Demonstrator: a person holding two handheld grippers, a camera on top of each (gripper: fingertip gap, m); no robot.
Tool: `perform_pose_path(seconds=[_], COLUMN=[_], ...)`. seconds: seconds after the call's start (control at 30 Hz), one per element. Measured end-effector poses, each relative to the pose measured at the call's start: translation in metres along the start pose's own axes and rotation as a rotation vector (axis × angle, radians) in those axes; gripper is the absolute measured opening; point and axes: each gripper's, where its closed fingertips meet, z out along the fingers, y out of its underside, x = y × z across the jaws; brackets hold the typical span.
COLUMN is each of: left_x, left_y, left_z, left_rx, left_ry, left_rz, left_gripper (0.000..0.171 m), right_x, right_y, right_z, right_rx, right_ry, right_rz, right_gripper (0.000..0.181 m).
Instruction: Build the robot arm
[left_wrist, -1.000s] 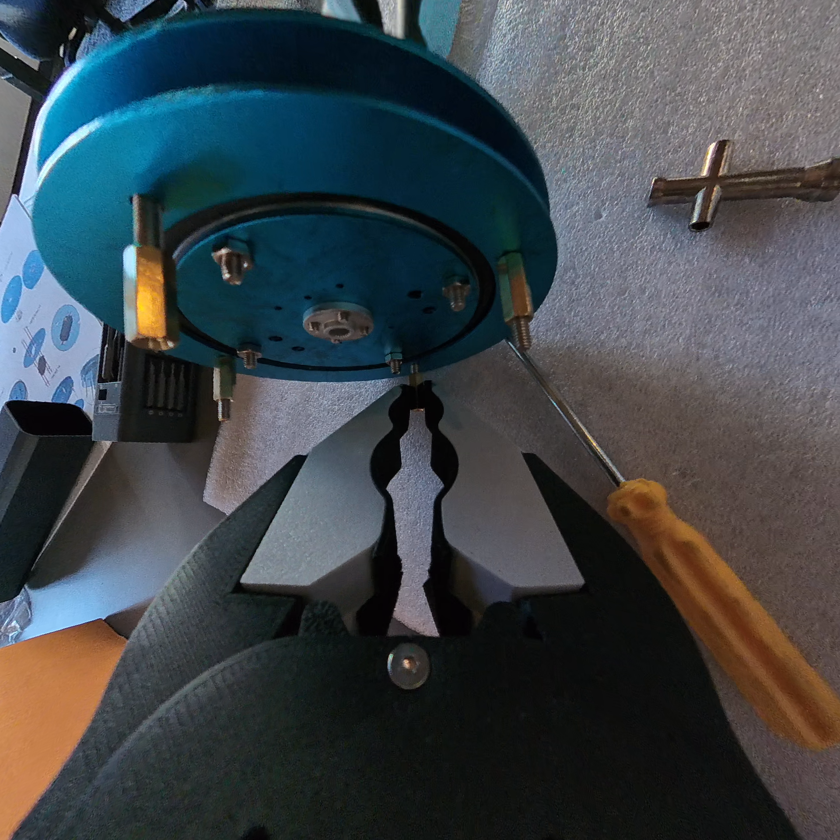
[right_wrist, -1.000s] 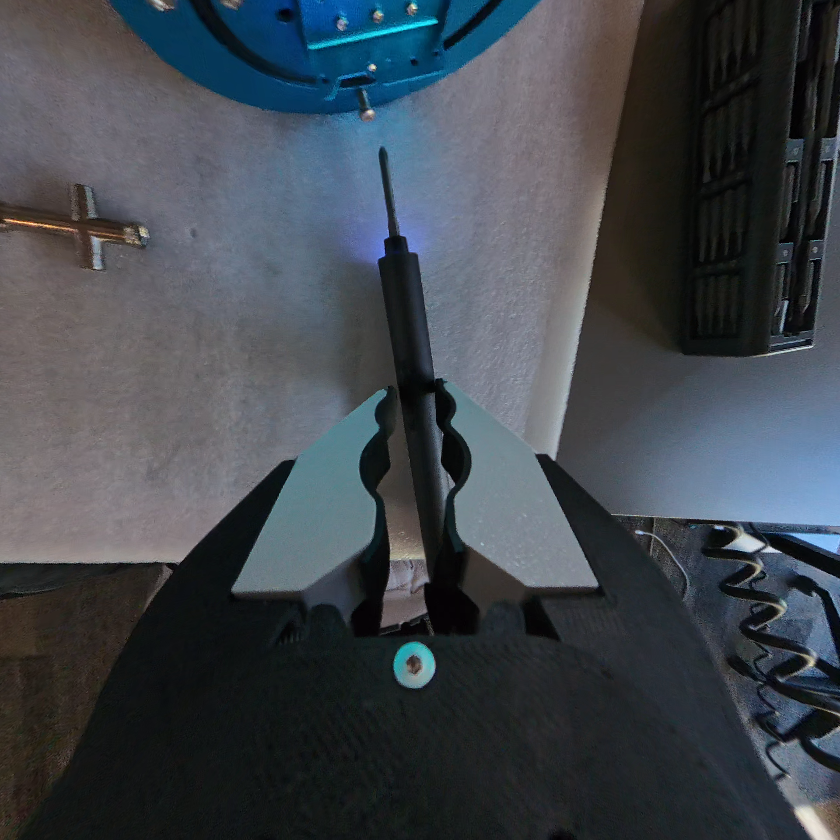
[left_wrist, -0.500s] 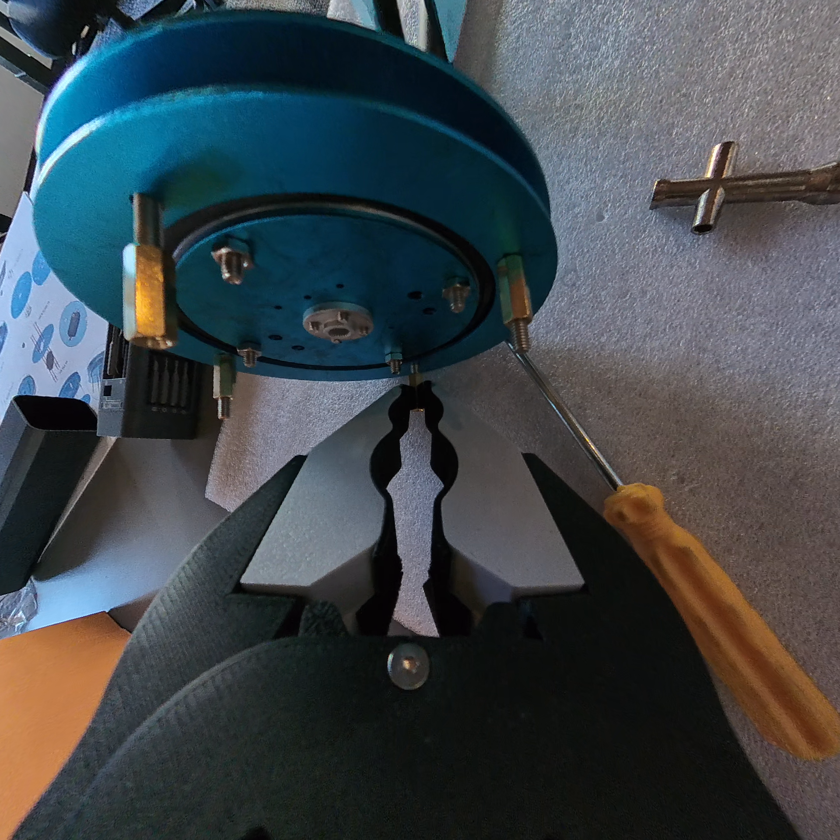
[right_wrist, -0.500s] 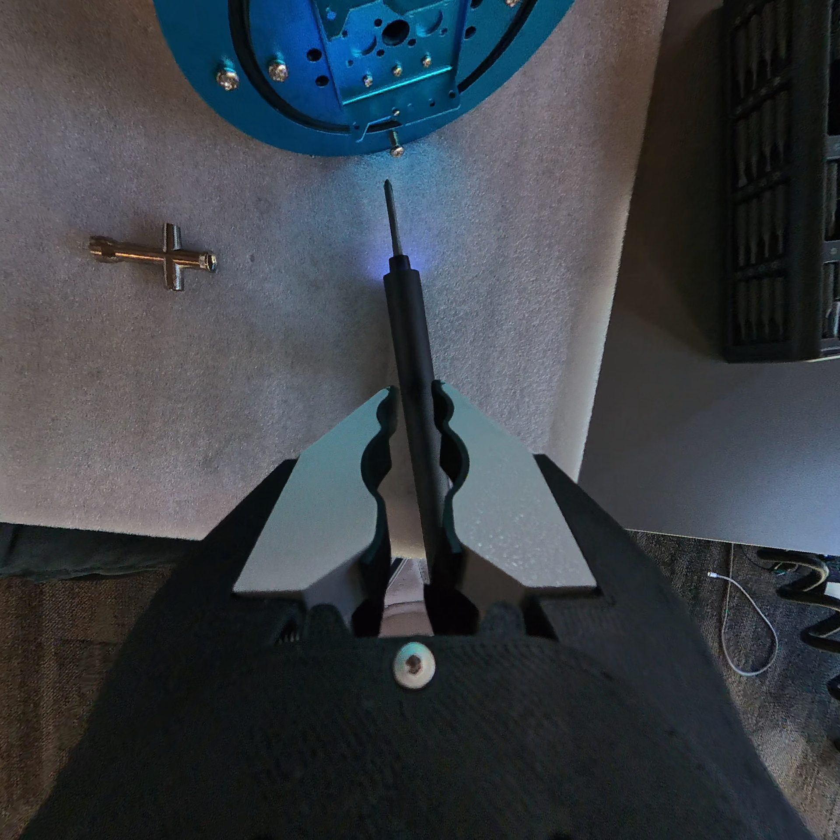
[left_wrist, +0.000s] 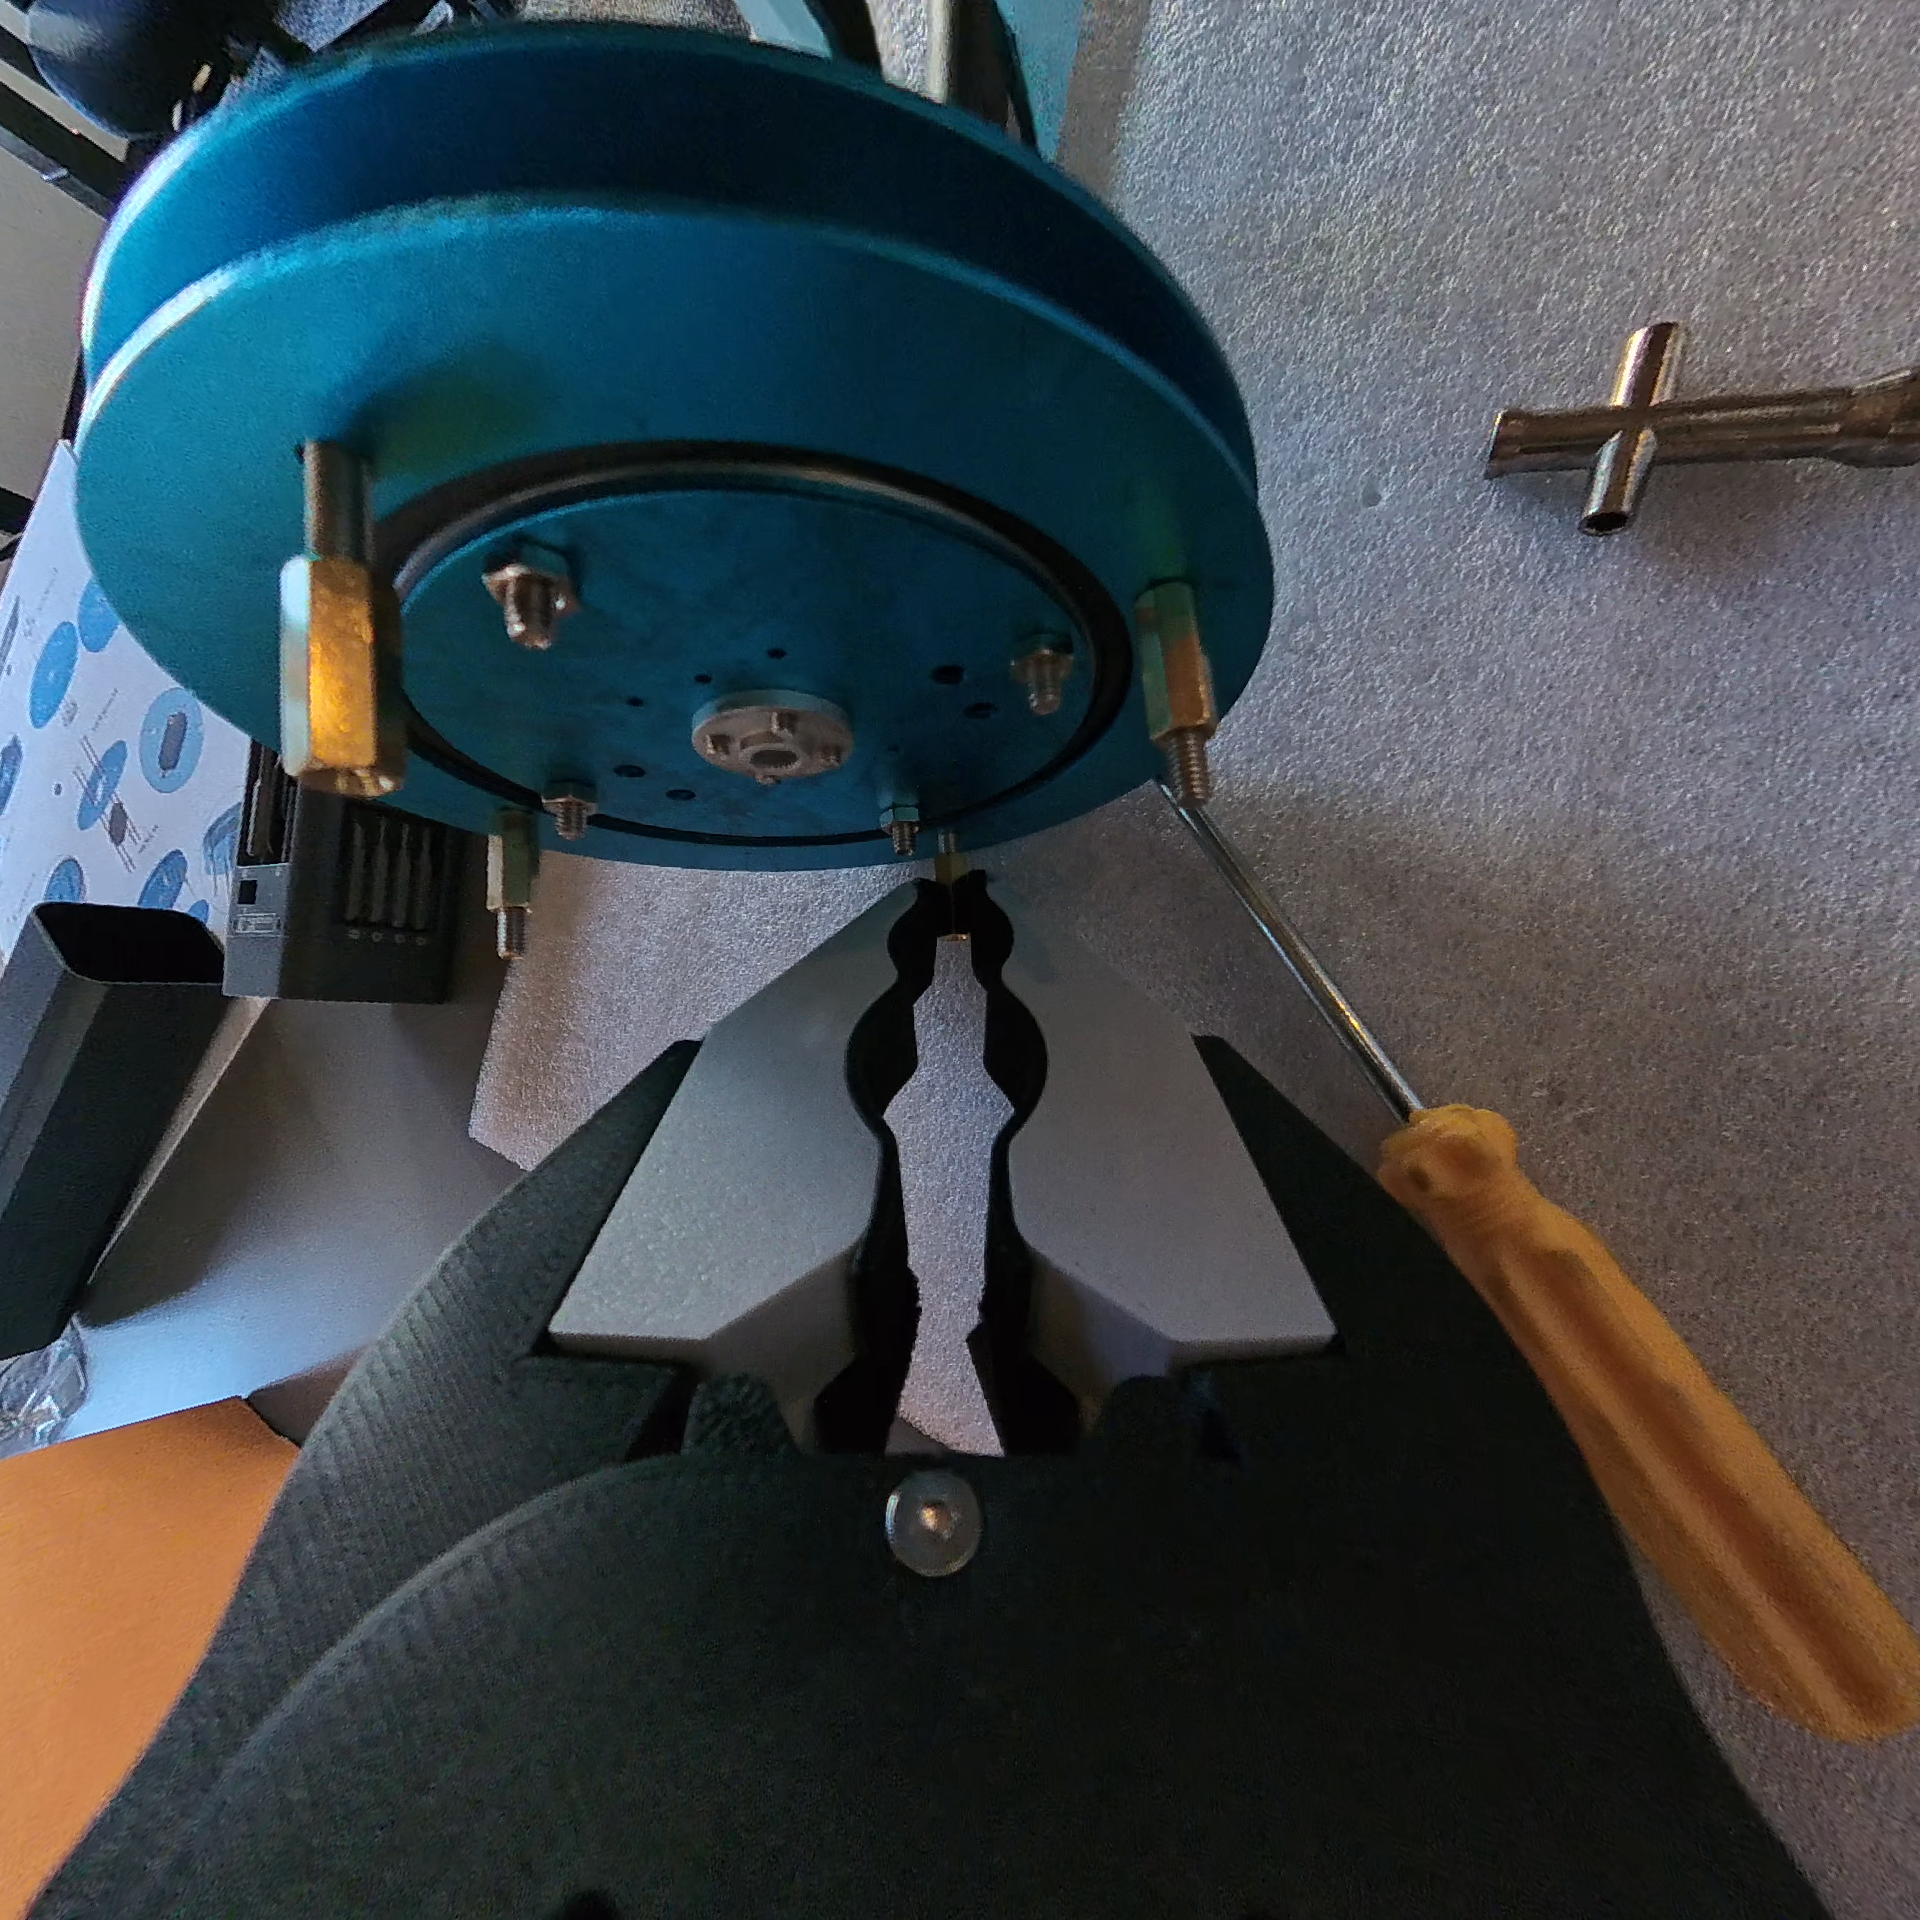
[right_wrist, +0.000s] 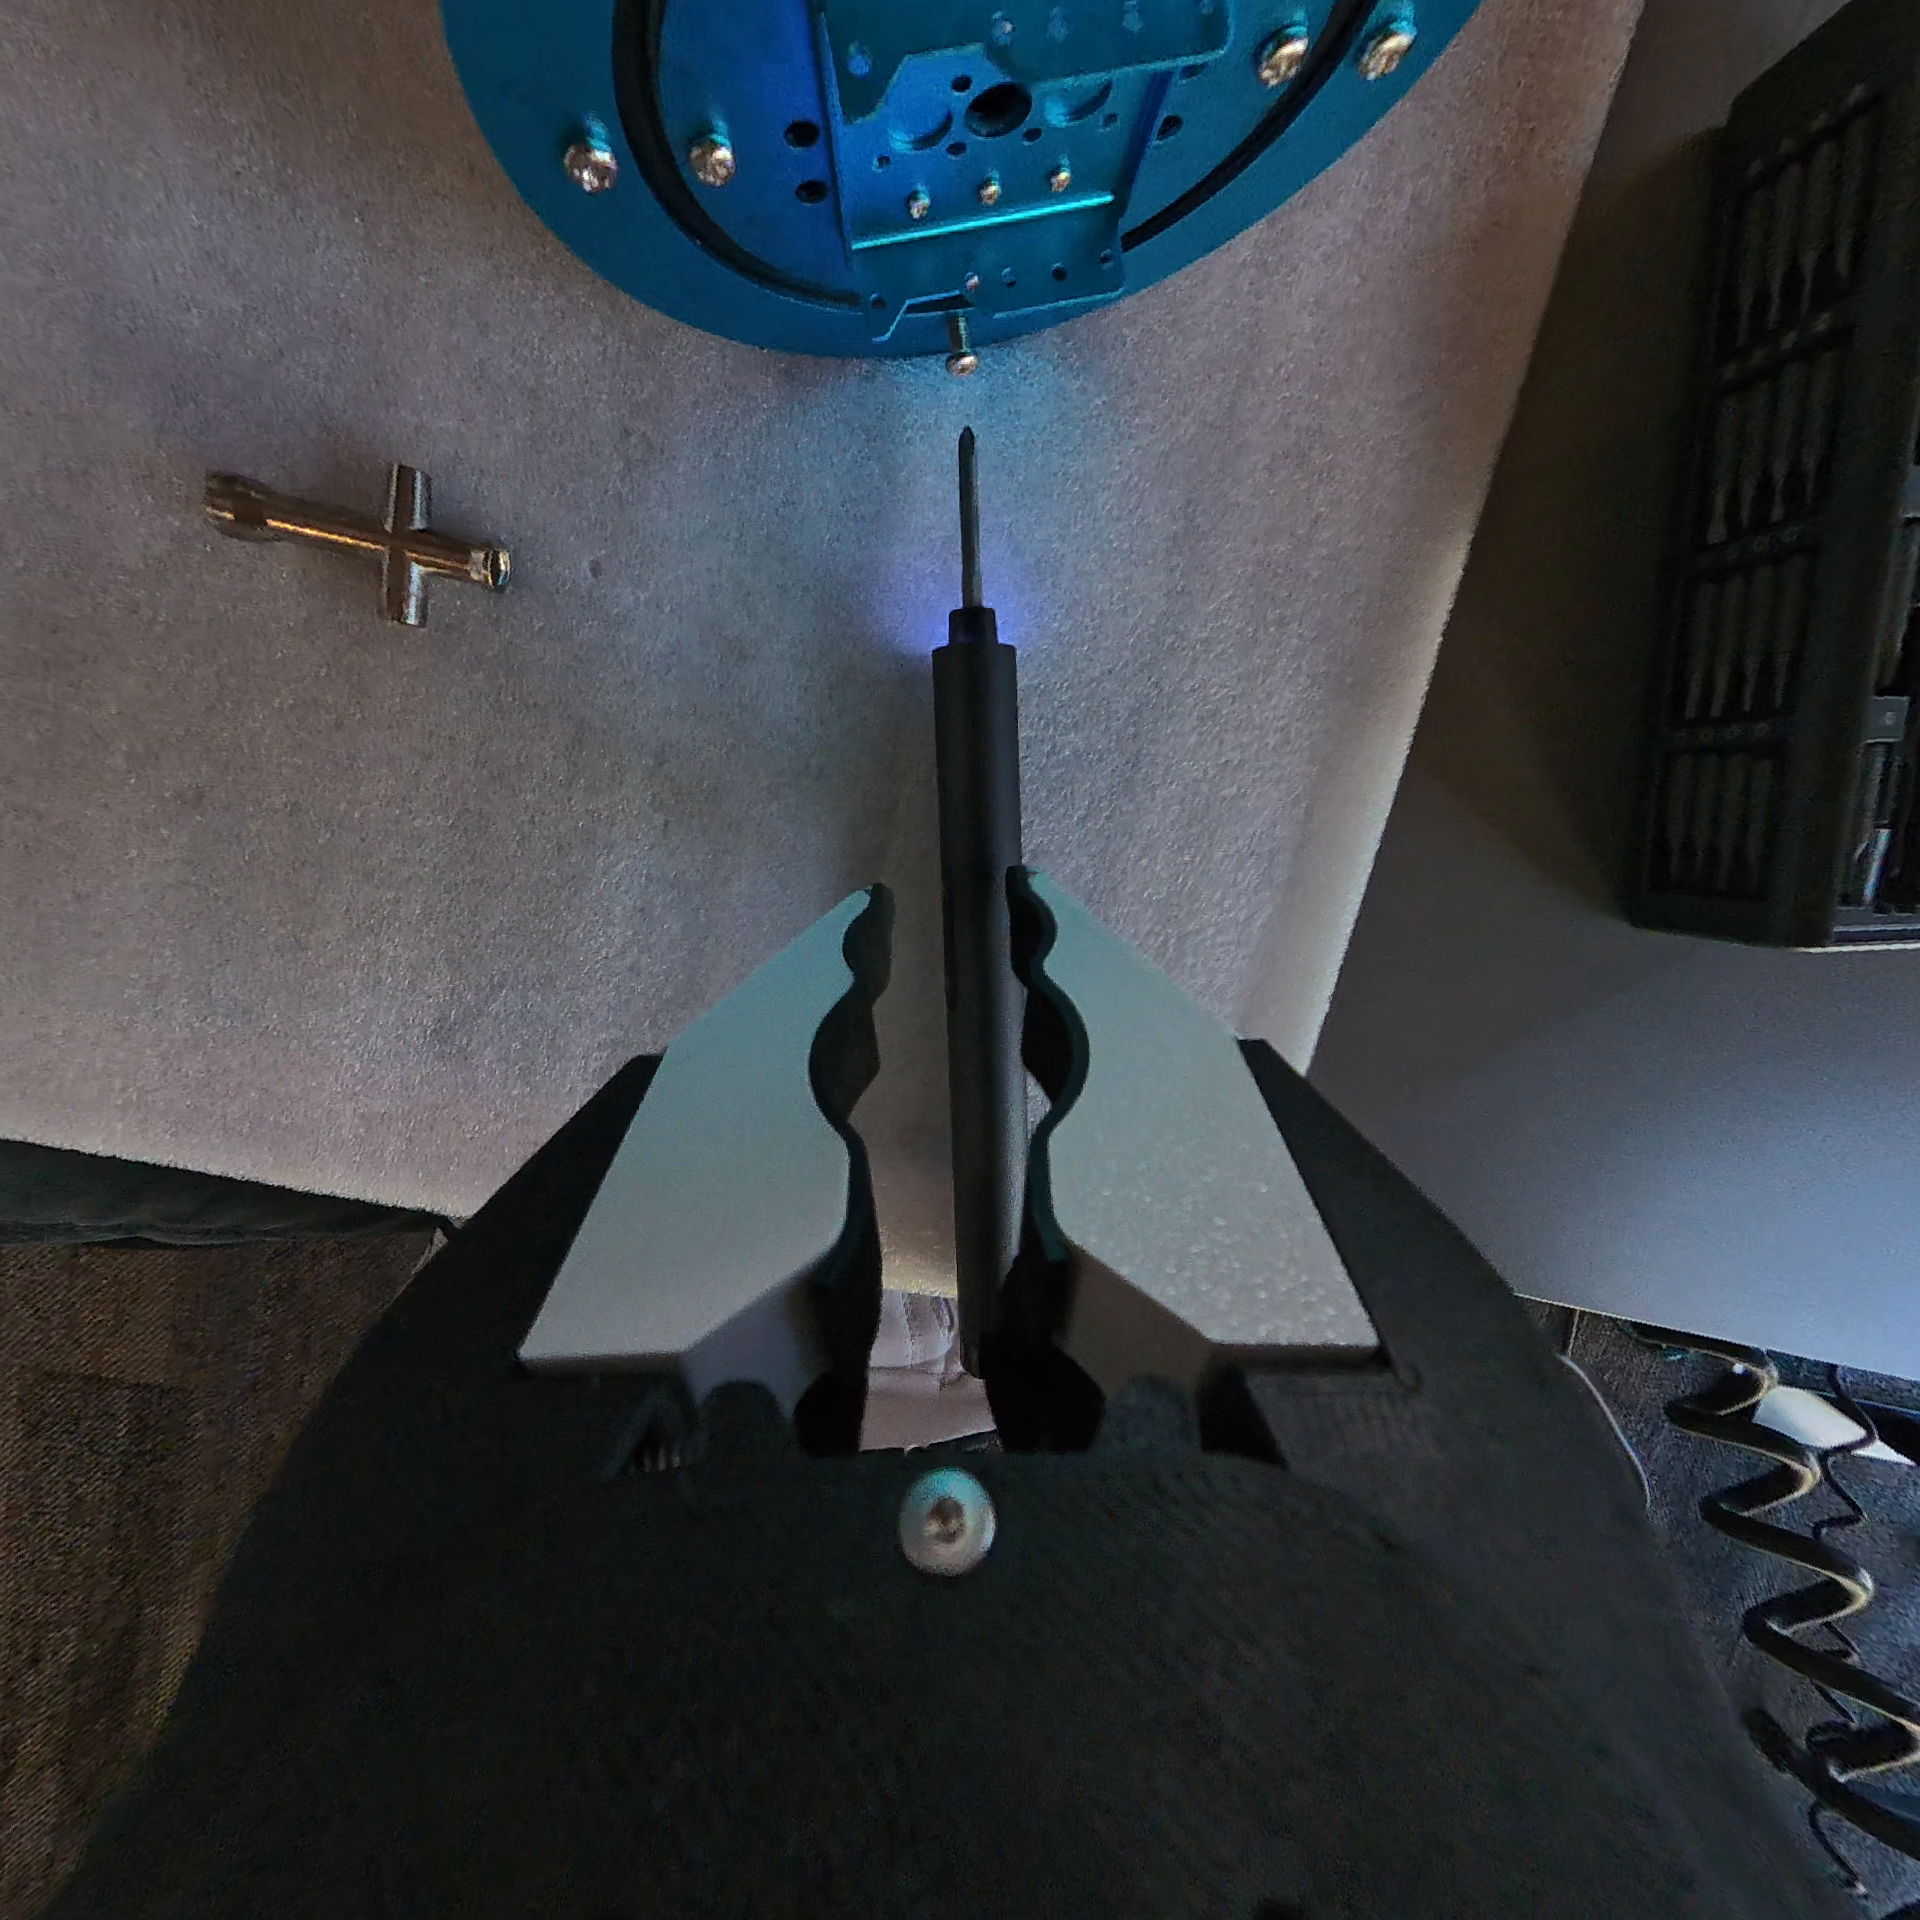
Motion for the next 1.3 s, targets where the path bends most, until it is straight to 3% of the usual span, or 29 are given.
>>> perform_pose_path(seconds=[0.27,0.5,0.6,1.3], left_x=[0.000,0.000,0.000,0.000], left_y=[0.000,0.000,0.000,0.000], left_z=[0.000,0.000,0.000,-0.001], left_rx=[0.003,0.003,0.004,-0.004], left_ry=[-0.004,-0.007,-0.004,-0.005], left_rz=[-0.003,0.000,-0.001,0.009], left_gripper=[0.004,0.004,0.004,0.004], right_x=[0.006,-0.001,-0.006,0.003], right_y=[0.006,-0.001,0.007,0.012], right_z=[0.011,0.004,0.010,0.005], right_rx=[-0.061,-0.030,-0.073,-0.062], right_ry=[-0.077,-0.190,-0.231,-0.233], right_rz=[0.046,0.085,0.098,0.128], right_gripper=[0.028,0.014,0.022,0.016])
